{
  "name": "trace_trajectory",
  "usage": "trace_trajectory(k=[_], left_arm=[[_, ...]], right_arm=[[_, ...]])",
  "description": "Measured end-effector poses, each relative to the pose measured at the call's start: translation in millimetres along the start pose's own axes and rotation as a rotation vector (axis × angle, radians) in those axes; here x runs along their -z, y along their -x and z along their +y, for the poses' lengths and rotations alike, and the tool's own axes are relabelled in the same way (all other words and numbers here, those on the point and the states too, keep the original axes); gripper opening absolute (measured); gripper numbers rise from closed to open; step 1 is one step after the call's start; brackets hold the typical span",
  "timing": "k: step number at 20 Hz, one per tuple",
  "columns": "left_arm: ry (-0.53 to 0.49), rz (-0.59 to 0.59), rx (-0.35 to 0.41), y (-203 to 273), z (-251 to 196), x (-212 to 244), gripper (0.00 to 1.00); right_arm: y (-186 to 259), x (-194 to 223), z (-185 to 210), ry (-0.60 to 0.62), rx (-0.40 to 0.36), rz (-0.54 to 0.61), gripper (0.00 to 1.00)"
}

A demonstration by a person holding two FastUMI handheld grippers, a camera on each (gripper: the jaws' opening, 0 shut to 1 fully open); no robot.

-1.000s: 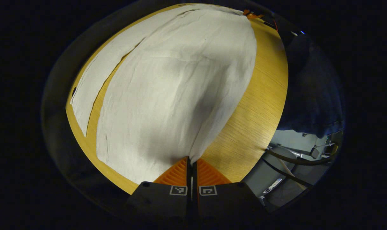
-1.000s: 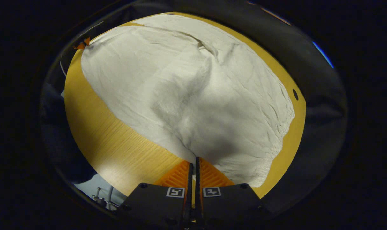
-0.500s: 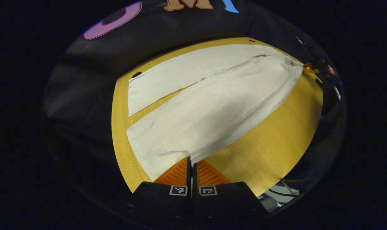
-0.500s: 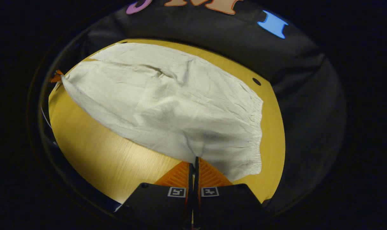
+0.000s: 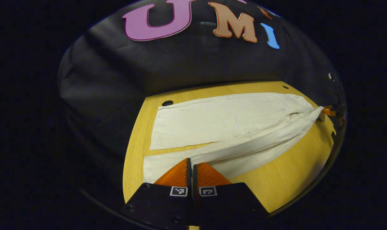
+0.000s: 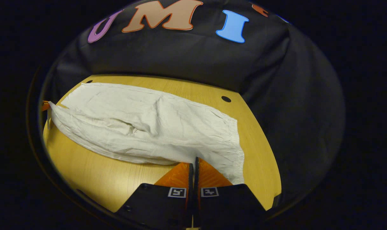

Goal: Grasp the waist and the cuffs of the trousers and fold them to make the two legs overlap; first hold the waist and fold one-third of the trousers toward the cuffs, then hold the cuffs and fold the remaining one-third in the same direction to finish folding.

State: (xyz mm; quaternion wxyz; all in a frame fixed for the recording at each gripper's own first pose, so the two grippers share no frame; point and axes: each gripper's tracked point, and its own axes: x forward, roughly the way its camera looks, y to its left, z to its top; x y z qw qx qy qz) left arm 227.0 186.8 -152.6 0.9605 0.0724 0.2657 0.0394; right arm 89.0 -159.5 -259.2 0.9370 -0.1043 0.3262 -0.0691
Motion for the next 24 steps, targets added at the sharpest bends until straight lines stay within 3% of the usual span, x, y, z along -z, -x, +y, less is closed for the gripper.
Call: trace_trajectory(k=[1, 3, 4, 5, 6, 13, 19, 22, 24], left_arm=[[0.016, -0.017, -0.009, -15.0, 2.1, -25.5, 0.00], [0.040, -0.058, -0.027, -6.7, 14.7, -0.8, 0.00], [0.036, -0.076, -0.045, 34.6, -12.3, -43.4, 0.00], [0.029, -0.088, -0.066, -26.7, 7.1, -65.4, 0.00], [0.027, -0.100, -0.084, -48.8, 14.5, -80.7, 0.00], [0.039, -0.161, -0.151, -120.5, 13.4, -133.5, 0.00], [0.078, -0.132, -0.180, -179.6, 17.8, -133.1, 0.00], [0.061, -0.118, -0.195, -193.0, 20.5, -125.7, 0.00], [0.078, -0.114, -0.203, -200.6, 20.5, -121.1, 0.00]], right_arm=[[-2.8, -11.1, -1.2, -0.020, 0.006, -0.019, 0.02], [-15.3, -35.7, -5.5, -0.030, 0.020, -0.073, 0.02], [-23.1, -48.3, -7.1, -0.020, 0.021, -0.096, 0.02], [-31.0, -62.5, -7.3, -0.016, 0.017, -0.118, 0.02], [-40.3, -74.7, -7.7, -0.020, 0.012, -0.129, 0.02], [-125.6, -138.2, -11.4, -0.173, 0.041, -0.156, 0.02], [-201.7, -128.0, 8.9, -0.170, -0.016, -0.074, 0.02], [-214.9, -120.5, 15.1, -0.169, -0.040, -0.067, 0.03], [-218.0, -118.1, 18.5, -0.181, -0.069, -0.057, 0.10]])
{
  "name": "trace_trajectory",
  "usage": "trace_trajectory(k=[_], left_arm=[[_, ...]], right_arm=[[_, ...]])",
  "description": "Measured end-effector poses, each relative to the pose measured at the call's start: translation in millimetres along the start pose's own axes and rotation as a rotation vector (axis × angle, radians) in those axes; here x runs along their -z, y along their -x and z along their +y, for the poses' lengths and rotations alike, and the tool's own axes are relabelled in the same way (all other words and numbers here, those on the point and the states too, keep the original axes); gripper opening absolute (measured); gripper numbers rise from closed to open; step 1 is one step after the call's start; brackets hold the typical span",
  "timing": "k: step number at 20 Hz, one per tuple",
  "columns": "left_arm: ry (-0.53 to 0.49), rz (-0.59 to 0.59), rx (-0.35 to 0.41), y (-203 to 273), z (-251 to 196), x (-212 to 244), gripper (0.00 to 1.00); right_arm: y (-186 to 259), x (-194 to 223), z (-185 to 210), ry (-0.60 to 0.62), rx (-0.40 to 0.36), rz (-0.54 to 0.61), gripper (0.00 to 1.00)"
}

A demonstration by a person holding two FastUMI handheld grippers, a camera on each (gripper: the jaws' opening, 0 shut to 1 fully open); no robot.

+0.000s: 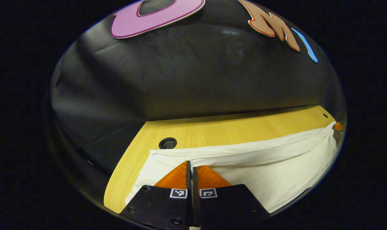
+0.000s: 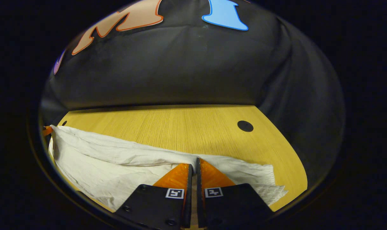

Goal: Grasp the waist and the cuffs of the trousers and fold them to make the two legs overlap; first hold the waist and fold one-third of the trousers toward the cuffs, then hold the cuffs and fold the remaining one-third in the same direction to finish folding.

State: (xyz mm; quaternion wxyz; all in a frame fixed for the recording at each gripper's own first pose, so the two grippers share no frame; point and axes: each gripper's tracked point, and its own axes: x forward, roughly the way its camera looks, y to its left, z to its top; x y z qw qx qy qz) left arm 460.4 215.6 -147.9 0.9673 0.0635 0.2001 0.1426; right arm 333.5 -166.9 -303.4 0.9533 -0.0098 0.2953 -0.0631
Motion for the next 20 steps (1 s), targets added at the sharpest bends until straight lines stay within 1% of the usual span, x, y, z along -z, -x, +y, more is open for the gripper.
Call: trace_trajectory(k=[1, 2, 3, 4, 7, 8, 10, 11, 13, 15, 17, 19, 20], left_arm=[[0.017, -0.004, -0.007, 0.6, -0.1, 0.8, 0.00], [0.038, -0.010, -0.011, 0.5, 1.0, 1.6, 0.01], [0.051, -0.015, -0.034, 4.0, 3.8, 0.6, 0.08], [0.065, -0.018, -0.043, 6.3, 5.2, -0.2, 0.21], [0.111, -0.024, -0.066, 29.7, 5.3, -8.5, 0.95], [0.126, -0.032, -0.060, 34.0, 2.8, -13.0, 0.94], [0.140, -0.067, -0.040, 53.7, -2.3, -24.9, 0.95], [0.136, -0.083, -0.035, 61.1, -3.0, -30.9, 0.95], [0.124, -0.103, -0.018, 69.9, -7.7, -36.6, 0.95], [0.119, -0.112, -0.012, 81.5, -10.5, -38.5, 0.94], [0.136, -0.105, -0.006, 100.4, -15.2, -33.9, 0.95], [0.153, -0.102, -0.008, 115.9, -23.3, -27.8, 0.95], [0.160, -0.099, -0.009, 118.7, -25.0, -23.6, 0.95]], right_arm=[[-0.8, -2.6, 2.7, -0.009, -0.013, -0.005, 0.14], [0.1, -6.0, 2.1, -0.013, -0.017, -0.013, 0.15], [2.5, -11.2, -0.9, -0.016, -0.010, -0.025, 0.20], [4.8, -13.8, -6.0, -0.024, -0.007, -0.034, 0.29], [23.4, -24.2, -17.3, -0.083, -0.023, -0.044, 0.96], [31.2, -28.4, -25.4, -0.105, -0.022, -0.054, 0.99], [48.8, -37.6, -53.1, -0.112, 0.021, -0.090, 0.99], [58.2, -39.4, -68.3, -0.105, 0.048, -0.101, 0.98], [75.8, -38.0, -93.8, -0.110, 0.086, -0.108, 0.99], [93.4, -27.6, -125.3, -0.120, 0.139, -0.094, 0.99], [108.8, -15.9, -151.0, -0.132, 0.184, -0.082, 0.99], [117.2, 4.4, -175.2, -0.117, 0.234, -0.046, 0.98], [122.3, 19.4, -185.2, -0.117, 0.245, -0.023, 0.99]])
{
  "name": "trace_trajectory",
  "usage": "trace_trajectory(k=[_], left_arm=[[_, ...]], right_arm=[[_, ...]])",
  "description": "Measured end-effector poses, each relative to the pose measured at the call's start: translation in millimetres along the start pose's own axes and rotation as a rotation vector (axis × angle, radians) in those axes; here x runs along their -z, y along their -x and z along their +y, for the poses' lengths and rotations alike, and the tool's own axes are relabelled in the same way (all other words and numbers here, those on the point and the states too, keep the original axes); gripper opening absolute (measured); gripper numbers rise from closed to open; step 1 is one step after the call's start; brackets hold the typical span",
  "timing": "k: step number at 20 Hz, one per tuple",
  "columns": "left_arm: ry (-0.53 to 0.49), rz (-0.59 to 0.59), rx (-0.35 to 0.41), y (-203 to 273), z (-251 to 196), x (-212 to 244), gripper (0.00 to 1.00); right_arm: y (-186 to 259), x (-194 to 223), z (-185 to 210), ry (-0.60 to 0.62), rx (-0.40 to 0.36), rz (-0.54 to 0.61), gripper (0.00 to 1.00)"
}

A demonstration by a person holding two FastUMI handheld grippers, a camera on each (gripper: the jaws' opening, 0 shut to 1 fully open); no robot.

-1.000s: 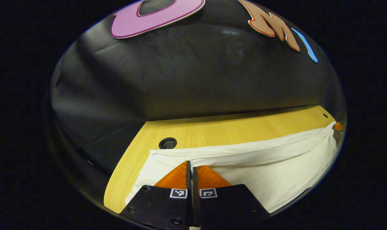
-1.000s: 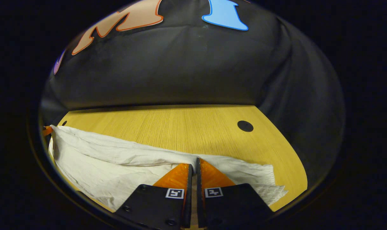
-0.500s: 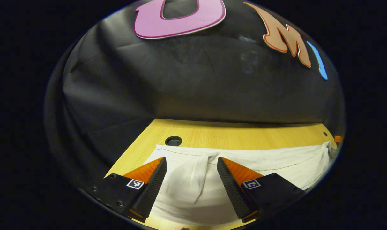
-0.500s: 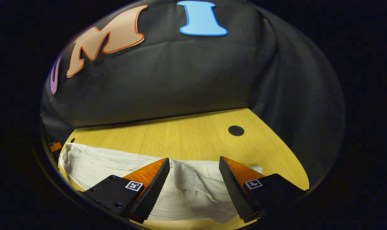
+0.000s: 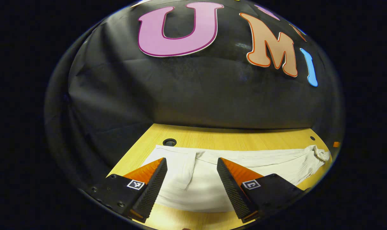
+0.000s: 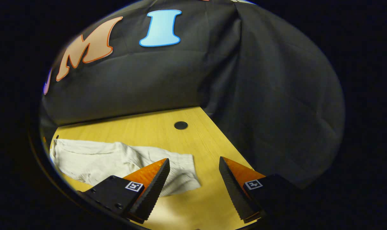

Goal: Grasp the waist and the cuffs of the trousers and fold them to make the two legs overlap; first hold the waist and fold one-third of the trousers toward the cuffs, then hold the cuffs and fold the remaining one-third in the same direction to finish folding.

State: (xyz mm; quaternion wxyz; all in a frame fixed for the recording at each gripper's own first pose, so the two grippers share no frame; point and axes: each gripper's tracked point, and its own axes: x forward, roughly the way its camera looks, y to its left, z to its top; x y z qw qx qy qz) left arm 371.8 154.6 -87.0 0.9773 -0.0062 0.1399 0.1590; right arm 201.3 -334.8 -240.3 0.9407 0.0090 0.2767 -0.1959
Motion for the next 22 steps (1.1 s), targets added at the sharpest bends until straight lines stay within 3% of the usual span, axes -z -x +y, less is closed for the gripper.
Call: trace_trajectory(k=[7, 13, 17, 20, 22], left_arm=[[-0.003, 0.011, -0.005, 22.4, -5.6, 9.6, 0.96], [-0.054, 0.010, 0.001, 29.1, -4.1, 7.9, 0.96], [-0.055, 0.014, 0.011, 35.9, -11.0, 10.4, 0.96], [-0.059, 0.017, 0.024, 39.4, -17.7, 11.8, 0.96], [-0.064, 0.013, 0.031, 41.1, -22.6, 10.3, 0.96]], right_arm=[[-9.2, 58.8, -8.3, -0.029, 0.003, 0.110, 0.99], [-20.3, 73.4, 16.5, -0.083, -0.068, 0.131, 0.98], [-24.0, 64.6, 34.7, -0.190, -0.125, 0.118, 0.92], [-23.3, 69.6, 41.2, -0.322, -0.182, 0.147, 0.96], [-22.9, 72.0, 44.3, -0.421, -0.228, 0.168, 0.89]])
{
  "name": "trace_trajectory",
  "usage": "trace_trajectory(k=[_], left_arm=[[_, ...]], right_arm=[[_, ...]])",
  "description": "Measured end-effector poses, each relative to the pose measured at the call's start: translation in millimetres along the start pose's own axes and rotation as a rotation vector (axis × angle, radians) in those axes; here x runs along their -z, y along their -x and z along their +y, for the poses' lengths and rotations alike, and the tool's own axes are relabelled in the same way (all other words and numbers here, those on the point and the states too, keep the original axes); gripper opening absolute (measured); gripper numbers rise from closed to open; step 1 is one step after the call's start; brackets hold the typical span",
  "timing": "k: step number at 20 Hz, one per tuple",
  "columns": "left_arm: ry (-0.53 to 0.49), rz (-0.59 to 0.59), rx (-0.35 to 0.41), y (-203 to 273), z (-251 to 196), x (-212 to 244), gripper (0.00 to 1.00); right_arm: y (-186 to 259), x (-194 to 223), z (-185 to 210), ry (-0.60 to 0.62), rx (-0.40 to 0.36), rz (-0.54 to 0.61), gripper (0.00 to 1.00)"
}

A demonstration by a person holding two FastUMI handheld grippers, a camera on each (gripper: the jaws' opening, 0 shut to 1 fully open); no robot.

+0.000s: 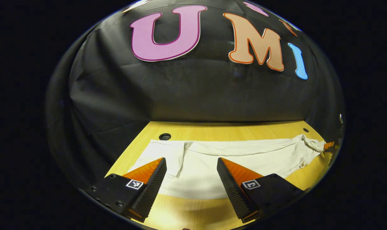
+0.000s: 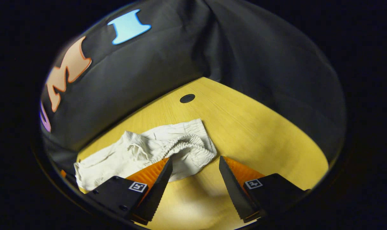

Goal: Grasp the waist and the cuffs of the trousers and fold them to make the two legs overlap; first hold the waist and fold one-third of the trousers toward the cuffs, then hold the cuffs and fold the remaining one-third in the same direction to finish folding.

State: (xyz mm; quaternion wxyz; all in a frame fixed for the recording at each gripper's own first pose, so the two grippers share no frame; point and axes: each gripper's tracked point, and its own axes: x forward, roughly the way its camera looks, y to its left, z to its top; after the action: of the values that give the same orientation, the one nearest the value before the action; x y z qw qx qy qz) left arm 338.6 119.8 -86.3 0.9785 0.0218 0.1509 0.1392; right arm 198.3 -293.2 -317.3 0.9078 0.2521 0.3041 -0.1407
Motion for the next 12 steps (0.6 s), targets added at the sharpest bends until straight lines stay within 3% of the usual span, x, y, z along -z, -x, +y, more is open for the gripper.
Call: trace_trajectory(k=[2, 5, 6, 7, 8, 9, 11, 12], left_arm=[[0.004, 0.000, 0.011, 3.7, -4.6, -0.1, 0.96], [0.008, -0.001, 0.021, 7.4, -9.6, 0.3, 0.96], [0.007, -0.001, 0.021, 9.0, -9.9, 0.2, 0.96], [0.006, 0.001, 0.019, 9.1, -10.6, 0.7, 0.96], [0.005, -0.001, 0.020, 10.3, -12.2, 0.5, 0.96], [0.004, -0.007, 0.021, 10.1, -12.8, -0.9, 0.96], [-0.007, -0.011, 0.020, 9.6, -13.9, -3.5, 0.96], [-0.010, -0.012, 0.020, 9.9, -14.3, -2.6, 0.96]], right_arm=[[1.7, 1.5, -0.1, -0.076, -0.034, -0.003, 0.94], [-8.2, -6.5, 2.4, -0.153, -0.057, -0.024, 0.87], [-12.0, -8.1, 2.0, -0.177, -0.063, -0.029, 0.79], [-15.1, -10.3, 0.1, -0.190, -0.064, -0.033, 0.86], [-12.2, -11.6, -5.1, -0.188, -0.051, -0.035, 0.85], [-11.6, -12.5, -10.0, -0.183, -0.035, -0.037, 0.65], [-12.9, -15.7, -11.3, -0.185, -0.036, -0.035, 0.44], [-15.0, -13.8, -16.2, -0.181, -0.025, -0.034, 0.42]])
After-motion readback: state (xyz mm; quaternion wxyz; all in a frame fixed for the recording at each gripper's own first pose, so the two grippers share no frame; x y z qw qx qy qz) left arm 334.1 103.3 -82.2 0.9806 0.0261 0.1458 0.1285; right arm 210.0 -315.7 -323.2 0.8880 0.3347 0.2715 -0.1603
